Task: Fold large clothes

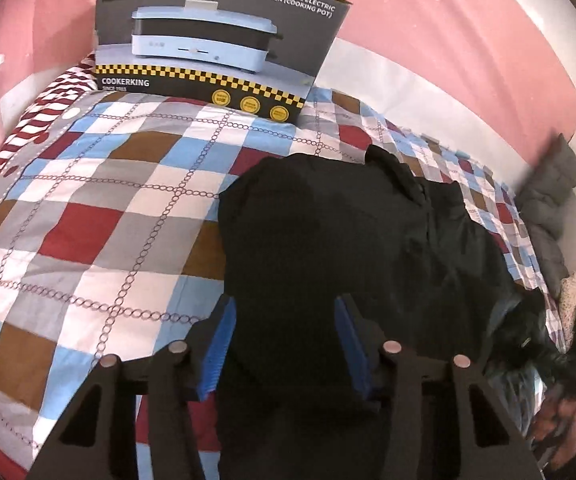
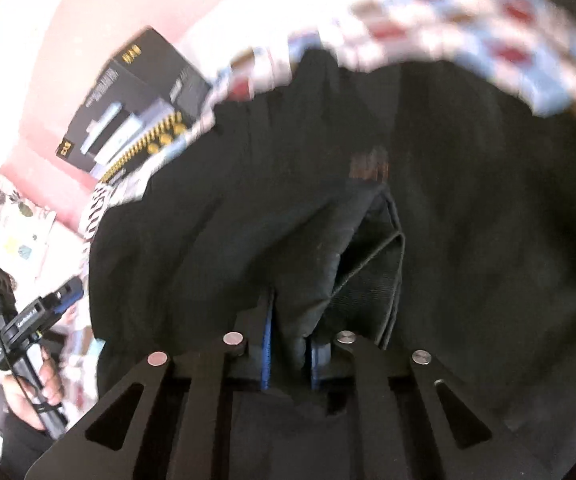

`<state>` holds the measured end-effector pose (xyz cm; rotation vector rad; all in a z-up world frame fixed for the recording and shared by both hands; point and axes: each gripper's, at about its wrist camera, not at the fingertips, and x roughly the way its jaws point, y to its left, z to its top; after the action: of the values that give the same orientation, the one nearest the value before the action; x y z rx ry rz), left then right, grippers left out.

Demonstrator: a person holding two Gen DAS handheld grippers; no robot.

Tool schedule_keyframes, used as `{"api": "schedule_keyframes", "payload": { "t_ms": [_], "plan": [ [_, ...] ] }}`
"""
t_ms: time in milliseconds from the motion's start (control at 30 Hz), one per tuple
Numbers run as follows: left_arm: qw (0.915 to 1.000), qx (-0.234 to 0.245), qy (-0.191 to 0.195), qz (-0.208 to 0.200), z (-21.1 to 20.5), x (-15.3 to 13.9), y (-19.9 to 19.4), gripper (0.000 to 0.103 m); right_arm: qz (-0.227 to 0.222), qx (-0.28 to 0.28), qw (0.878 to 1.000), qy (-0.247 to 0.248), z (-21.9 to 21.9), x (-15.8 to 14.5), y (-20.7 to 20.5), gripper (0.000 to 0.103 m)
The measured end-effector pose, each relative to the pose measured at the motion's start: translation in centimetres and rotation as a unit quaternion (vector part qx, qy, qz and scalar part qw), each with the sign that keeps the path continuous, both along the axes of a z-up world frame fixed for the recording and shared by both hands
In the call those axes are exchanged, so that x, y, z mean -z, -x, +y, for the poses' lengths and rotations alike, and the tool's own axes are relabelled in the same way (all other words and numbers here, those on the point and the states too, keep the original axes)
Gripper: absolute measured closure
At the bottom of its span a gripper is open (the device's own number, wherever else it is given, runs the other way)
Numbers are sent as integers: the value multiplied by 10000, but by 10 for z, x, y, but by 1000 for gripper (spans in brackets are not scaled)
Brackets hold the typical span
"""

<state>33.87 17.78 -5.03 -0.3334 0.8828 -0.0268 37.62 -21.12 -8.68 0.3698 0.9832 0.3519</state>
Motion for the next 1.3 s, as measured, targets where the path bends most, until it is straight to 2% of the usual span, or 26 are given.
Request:
{"api": "schedule_keyframes", "payload": {
  "t_ms": [67, 167, 233, 267, 300, 467, 567, 633, 733, 767, 833, 967, 1033, 1167, 1300],
  "plan": [
    [9999, 90, -36, -34, -7, 5, -9, 53, -116, 184, 9996, 180, -14, -7, -12, 90],
    [9995, 314, -66, 80, -24, 23, -24, 53, 126, 225, 9977, 634, -26, 11, -35, 89],
    [9980, 425, -364, 280, -39, 41, -34, 53, 449, 170, 9964, 696, -30, 30, -46, 84],
    [9970, 440, -543, 345, -44, 48, -34, 53, 446, 198, 9963, 708, -31, 29, -47, 77],
    [9962, 442, -656, 363, -46, 52, -35, 53, 364, 262, 9959, 784, -32, 24, -44, 70],
    [9977, 357, -501, 279, -41, 39, -20, 59, -444, 557, 9923, 1016, -34, -12, -10, 70],
    [9985, 376, -361, 157, -45, 30, -2, 59, -607, 537, 9910, 1062, -29, -15, 3, 70],
    [9974, 423, -489, 316, -53, 37, 4, 59, -390, 410, 9916, 1164, -26, -1, 3, 70],
    [9942, 475, -746, 616, -67, 48, 10, 59, 218, 285, 9899, 1371, -29, 29, -4, 70],
    [9939, 488, -749, 644, -70, 45, 14, 60, 247, 359, 9906, 1299, -35, 26, 0, 70],
    [9949, 550, -607, 591, -76, 32, 27, 60, -1, 474, 9904, 1296, -44, 6, 18, 70],
    [9924, 611, -1032, 272, -102, -5, 60, 60, -394, 454, 9880, 1422, -52, -32, 57, 70],
    [9923, 642, -1061, 54, -117, -27, 83, 60, -530, 454, 9870, 1446, -58, -48, 84, 70],
    [9920, 709, -1006, -281, -144, -59, 128, 58, -680, 531, 9855, 1462, -65, -64, 131, 70],
    [9915, 750, -982, -407, -166, -71, 166, 58, -623, 627, 9863, 1394, -74, -67, 174, 70]
  ]
}}
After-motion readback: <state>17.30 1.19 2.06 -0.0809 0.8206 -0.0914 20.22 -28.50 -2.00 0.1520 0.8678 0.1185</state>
